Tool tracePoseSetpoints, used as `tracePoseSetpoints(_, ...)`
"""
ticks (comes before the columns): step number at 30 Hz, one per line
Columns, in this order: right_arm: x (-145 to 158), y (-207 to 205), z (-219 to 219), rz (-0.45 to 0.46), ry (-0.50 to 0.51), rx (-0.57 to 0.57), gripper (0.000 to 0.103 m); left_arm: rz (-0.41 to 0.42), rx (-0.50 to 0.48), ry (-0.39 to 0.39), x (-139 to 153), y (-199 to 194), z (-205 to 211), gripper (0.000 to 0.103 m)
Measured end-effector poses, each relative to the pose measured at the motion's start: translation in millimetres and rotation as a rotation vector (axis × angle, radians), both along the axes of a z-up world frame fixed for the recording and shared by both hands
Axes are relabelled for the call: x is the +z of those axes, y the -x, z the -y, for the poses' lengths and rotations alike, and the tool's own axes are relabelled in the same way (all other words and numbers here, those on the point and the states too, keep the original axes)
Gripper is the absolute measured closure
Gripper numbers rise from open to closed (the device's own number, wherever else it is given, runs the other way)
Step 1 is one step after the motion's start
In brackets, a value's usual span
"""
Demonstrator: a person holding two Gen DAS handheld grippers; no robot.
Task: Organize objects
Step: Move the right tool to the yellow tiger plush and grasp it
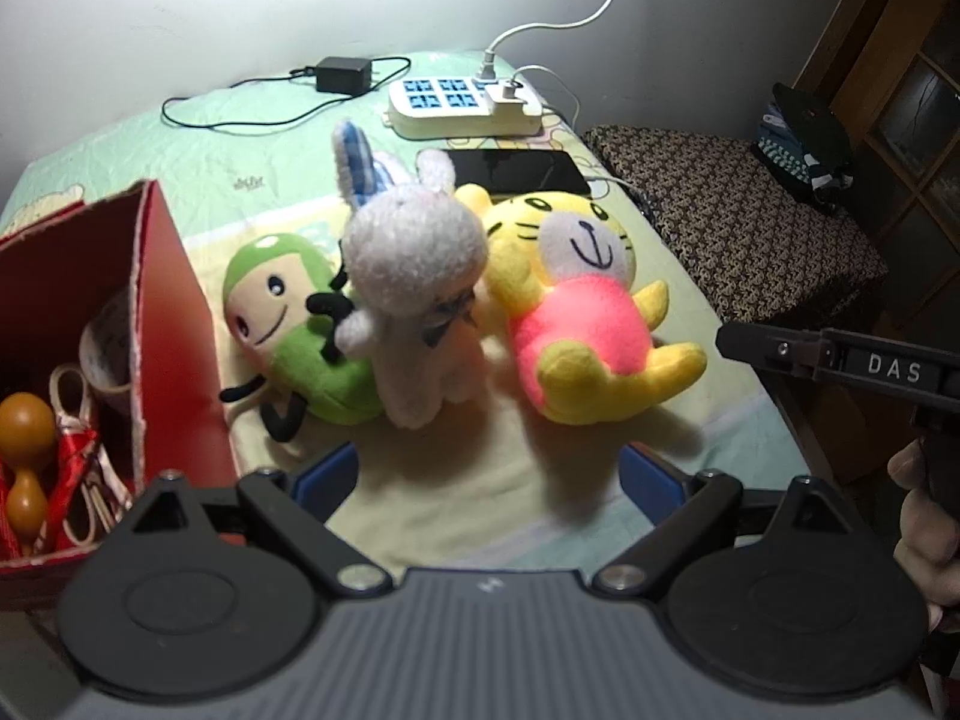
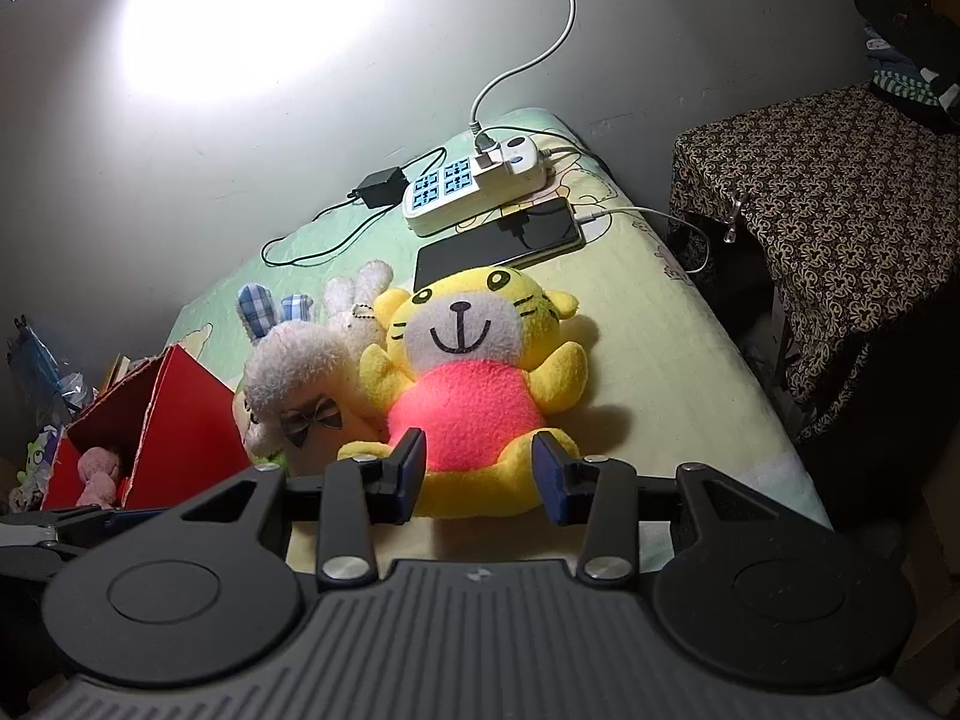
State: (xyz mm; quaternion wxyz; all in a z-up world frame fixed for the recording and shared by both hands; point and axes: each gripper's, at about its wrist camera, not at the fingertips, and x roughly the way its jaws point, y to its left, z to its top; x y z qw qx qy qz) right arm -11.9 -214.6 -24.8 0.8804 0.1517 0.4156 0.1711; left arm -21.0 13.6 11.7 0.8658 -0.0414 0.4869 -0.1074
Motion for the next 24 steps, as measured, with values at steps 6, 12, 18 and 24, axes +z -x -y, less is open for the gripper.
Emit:
tracePoseSetpoints(6, -13, -28, -2, -0.063, -0.043, -0.015, 0.061, 0.012, -0.039, -0.028, -3, -4, 8, 0.011)
tracePoseSetpoints(12, -22, -51, -7, -0.106, -0.058, -0.043, 0.050, 0.023, -0.075, 0.007, -4, 3, 0, 0.009)
tracePoseSetpoints(18, -29, -59, -15, -0.133, -0.062, -0.041, 0.050, 0.010, -0.079, 0.027, -8, -1, -4, 0.009)
tracePoseSetpoints(24, -32, -63, -11, -0.126, -0.072, -0.069, 0.049, 0.033, -0.111, 0.013, -6, -2, 2, 0.009)
